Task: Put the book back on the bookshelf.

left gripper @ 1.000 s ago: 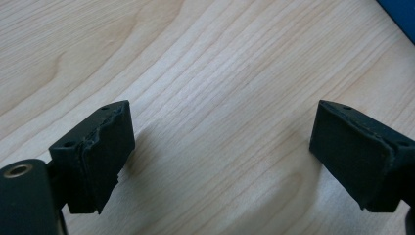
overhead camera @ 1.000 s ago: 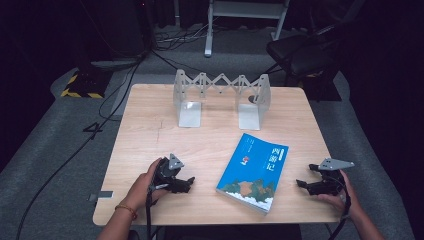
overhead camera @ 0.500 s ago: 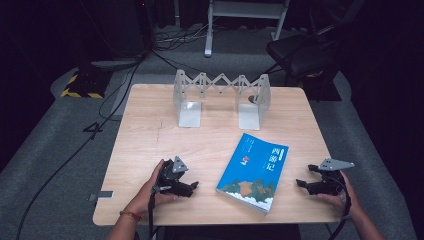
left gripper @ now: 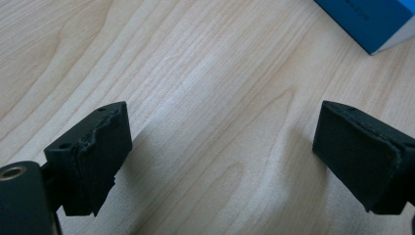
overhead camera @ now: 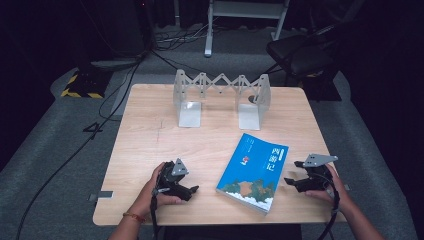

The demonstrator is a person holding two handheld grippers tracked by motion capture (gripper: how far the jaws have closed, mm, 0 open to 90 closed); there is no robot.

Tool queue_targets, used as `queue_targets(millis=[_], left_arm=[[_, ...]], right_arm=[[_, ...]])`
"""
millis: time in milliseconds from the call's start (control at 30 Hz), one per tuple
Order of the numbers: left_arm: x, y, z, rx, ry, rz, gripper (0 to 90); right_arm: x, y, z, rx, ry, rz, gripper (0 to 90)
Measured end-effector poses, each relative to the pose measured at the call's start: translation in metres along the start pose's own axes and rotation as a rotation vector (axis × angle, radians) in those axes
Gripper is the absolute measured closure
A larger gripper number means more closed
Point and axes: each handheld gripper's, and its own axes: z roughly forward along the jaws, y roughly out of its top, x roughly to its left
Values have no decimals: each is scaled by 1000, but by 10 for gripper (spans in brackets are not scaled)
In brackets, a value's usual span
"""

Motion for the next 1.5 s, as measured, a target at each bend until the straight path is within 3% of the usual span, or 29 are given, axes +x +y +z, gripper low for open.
queue_targets(millis=[333,633,900,1200,1500], left_arm=[[0,0,0,0,-4,-1,79],[0,0,0,0,-3,0,80],[0,1,1,0,-4,4,80],[-4,2,2,-1,-24,23,80],[-6,2,2,-1,-19,14,80]], right_arm=[[14,1,10,4,28,-5,210],[16,2,12,9,34,-1,207],[19,2,14,33,44,-27,210],[20,3,10,13,38,-18,210],[21,6,8,1,32,-16,210]])
